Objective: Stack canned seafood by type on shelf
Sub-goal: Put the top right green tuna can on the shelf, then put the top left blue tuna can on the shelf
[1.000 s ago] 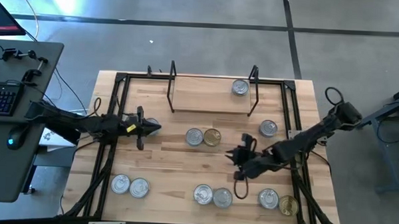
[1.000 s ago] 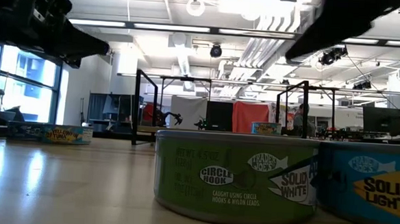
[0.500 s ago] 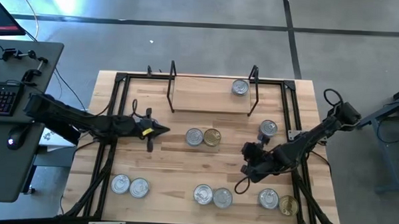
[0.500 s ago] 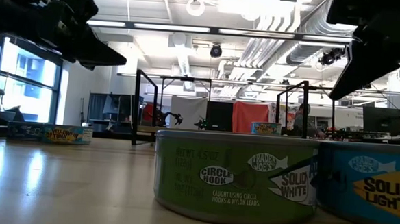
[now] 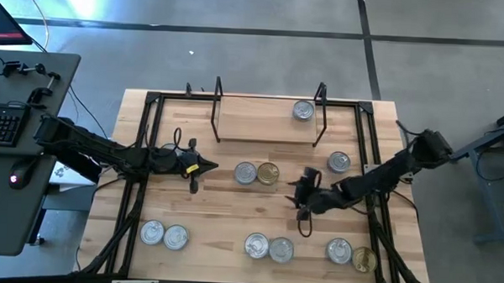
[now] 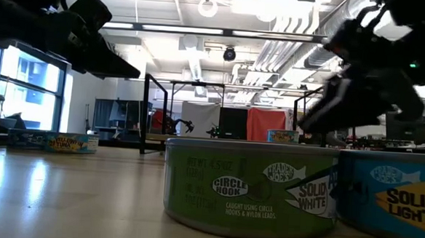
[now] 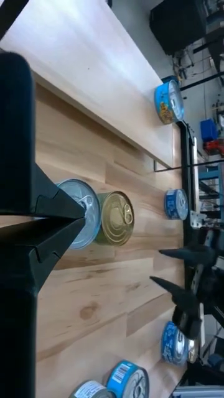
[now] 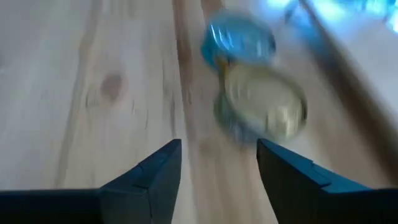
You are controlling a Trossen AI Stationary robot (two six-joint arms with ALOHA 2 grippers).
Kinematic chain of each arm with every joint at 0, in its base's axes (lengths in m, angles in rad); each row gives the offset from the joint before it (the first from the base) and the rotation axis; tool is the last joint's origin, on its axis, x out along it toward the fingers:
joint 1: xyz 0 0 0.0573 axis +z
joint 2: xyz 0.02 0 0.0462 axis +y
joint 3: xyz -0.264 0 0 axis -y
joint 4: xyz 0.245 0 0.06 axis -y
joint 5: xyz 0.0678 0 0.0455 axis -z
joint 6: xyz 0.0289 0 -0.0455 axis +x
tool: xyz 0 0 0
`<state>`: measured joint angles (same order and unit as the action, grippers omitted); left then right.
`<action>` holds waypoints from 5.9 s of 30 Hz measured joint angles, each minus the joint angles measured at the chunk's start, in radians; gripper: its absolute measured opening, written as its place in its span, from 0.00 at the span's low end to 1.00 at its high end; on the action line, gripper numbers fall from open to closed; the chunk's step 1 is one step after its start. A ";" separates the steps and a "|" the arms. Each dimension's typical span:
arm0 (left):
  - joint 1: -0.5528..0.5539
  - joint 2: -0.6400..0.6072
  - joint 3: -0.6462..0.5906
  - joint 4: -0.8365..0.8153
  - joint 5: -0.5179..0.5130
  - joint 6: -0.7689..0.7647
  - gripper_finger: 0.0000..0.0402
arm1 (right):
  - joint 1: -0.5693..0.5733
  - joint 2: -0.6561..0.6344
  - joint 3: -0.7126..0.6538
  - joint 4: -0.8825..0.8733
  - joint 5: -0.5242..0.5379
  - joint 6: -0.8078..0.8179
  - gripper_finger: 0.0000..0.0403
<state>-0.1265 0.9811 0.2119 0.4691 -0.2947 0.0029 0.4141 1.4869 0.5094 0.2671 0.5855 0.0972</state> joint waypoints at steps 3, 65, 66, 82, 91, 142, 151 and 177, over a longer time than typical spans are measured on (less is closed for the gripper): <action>0.000 0.003 0.000 0.015 0.000 0.002 0.00 | -0.049 0.062 0.038 0.066 -0.035 -0.201 0.49; 0.000 0.003 -0.001 0.019 0.000 -0.006 0.00 | -0.681 0.272 0.699 -0.443 -0.161 -0.384 0.00; 0.000 0.003 -0.001 0.020 0.000 -0.006 0.00 | -0.698 0.287 0.717 -0.454 -0.174 -0.385 0.00; 0.000 0.003 -0.002 0.018 0.001 -0.010 0.00 | -0.762 0.489 0.886 -0.604 -0.196 -0.332 0.00; 0.000 0.003 -0.002 0.018 0.002 -0.010 0.00 | -0.762 0.490 0.886 -0.598 -0.152 -0.315 0.04; -0.210 -0.026 0.313 -0.692 -0.076 -0.185 0.00 | -0.317 0.203 0.515 0.252 -0.456 -0.299 0.22; -0.251 -0.026 0.426 -1.182 -0.126 -0.499 0.00 | -0.314 0.328 0.515 0.289 -0.491 -0.255 0.22; -0.217 -0.023 0.289 -1.562 -0.247 -1.243 0.20 | -0.175 0.223 0.515 0.019 -0.175 -0.263 0.22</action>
<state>-0.3436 0.9579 0.5012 -1.0929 -0.5413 -1.2404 0.2387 1.7096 1.0241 0.2865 0.4102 -0.1654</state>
